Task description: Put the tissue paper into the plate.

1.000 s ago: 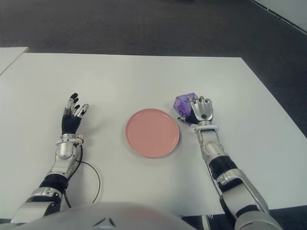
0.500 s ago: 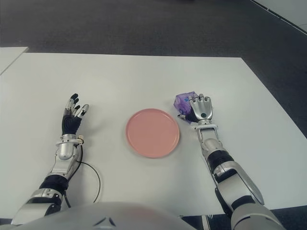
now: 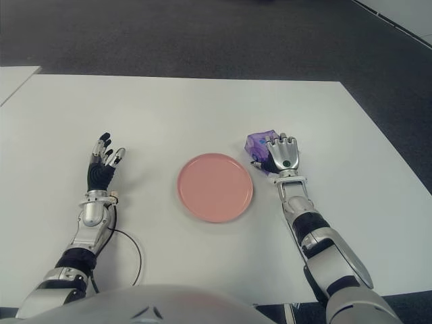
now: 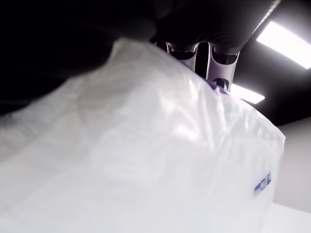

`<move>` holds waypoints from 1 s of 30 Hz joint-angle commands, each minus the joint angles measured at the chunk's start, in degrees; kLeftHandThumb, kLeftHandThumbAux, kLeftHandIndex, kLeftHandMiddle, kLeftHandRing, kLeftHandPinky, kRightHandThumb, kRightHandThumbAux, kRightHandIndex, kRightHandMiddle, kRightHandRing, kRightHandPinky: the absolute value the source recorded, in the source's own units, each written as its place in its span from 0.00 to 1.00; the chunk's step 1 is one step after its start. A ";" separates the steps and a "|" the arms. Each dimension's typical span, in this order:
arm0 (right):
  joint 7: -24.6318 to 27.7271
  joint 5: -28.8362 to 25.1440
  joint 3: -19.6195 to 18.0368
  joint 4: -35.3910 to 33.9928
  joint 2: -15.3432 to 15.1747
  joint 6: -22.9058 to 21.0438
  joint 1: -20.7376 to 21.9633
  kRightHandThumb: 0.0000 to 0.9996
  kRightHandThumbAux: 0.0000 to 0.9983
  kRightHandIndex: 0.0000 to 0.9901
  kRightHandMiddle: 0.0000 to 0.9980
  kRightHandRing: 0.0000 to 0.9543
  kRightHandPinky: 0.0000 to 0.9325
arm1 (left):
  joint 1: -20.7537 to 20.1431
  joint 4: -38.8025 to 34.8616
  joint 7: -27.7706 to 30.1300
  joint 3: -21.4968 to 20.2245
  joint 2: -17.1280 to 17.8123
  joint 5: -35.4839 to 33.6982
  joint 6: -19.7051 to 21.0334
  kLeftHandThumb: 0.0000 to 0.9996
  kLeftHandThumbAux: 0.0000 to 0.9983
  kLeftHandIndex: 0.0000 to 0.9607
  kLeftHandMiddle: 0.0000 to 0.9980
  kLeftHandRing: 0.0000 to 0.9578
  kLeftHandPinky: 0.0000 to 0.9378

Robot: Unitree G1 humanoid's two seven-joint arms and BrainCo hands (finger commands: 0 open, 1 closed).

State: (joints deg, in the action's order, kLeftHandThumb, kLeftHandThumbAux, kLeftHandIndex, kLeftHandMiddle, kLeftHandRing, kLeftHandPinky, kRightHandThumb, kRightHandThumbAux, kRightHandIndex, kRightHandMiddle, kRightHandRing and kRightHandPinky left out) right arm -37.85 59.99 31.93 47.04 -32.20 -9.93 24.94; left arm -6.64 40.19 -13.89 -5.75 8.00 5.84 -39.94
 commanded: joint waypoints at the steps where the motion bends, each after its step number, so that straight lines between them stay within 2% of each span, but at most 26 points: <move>1: 4.13 -1.42 3.58 3.70 1.65 4.75 -7.85 0.95 0.66 0.45 0.41 0.57 0.82 | 2.00 0.33 -0.65 0.35 -1.10 0.88 1.20 0.00 0.45 0.00 0.00 0.00 0.00; 4: 4.52 -2.51 3.31 2.71 1.07 5.65 -8.04 0.96 0.66 0.45 0.42 0.59 0.80 | 2.05 0.17 -0.56 0.34 -1.14 0.86 1.14 0.00 0.45 0.00 0.00 0.00 0.00; 6: 4.79 -2.95 3.34 2.33 0.81 5.93 -8.07 0.95 0.66 0.40 0.48 0.63 0.80 | 2.08 0.12 -0.48 0.33 -1.14 0.85 1.07 0.00 0.45 0.00 0.00 0.00 0.00; 9: 5.05 -3.79 3.14 1.37 0.33 6.54 -8.22 0.95 0.67 0.37 0.50 0.65 0.81 | 2.18 -0.02 -0.32 0.31 -1.11 0.80 1.25 0.00 0.45 0.00 0.00 0.00 0.00; 20: 6.65 -6.19 2.27 -3.86 -1.64 6.71 -7.90 0.95 0.66 0.37 0.50 0.65 0.83 | 2.00 0.42 -0.30 0.11 -1.04 0.62 1.28 0.00 0.45 0.00 0.00 0.00 0.00; 26: 7.35 -6.48 1.61 -6.52 -2.31 6.16 -7.69 0.96 0.66 0.39 0.51 0.63 0.82 | 1.81 0.67 -0.47 0.02 -1.01 0.67 1.31 0.00 0.44 0.00 0.00 0.00 0.00; 28: 8.27 -6.09 1.33 -8.89 -2.88 5.70 -7.50 0.96 0.66 0.39 0.50 0.62 0.81 | 1.72 0.82 -0.49 -0.03 -1.02 0.62 1.36 0.00 0.45 0.00 0.00 0.00 0.00; 30: 10.16 -4.54 0.48 -17.35 -4.84 4.04 -8.53 0.96 0.66 0.39 0.50 0.61 0.81 | 1.60 0.87 -0.41 -0.09 -1.07 0.46 1.62 0.00 0.45 0.00 0.00 0.00 0.00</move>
State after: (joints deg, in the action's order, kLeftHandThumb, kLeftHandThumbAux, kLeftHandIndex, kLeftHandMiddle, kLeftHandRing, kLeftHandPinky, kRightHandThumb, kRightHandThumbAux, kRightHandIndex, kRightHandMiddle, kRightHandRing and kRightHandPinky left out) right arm -33.22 53.87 30.89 35.77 -36.56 -5.62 21.19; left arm -6.25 39.29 -13.90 -5.88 7.59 5.82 -39.34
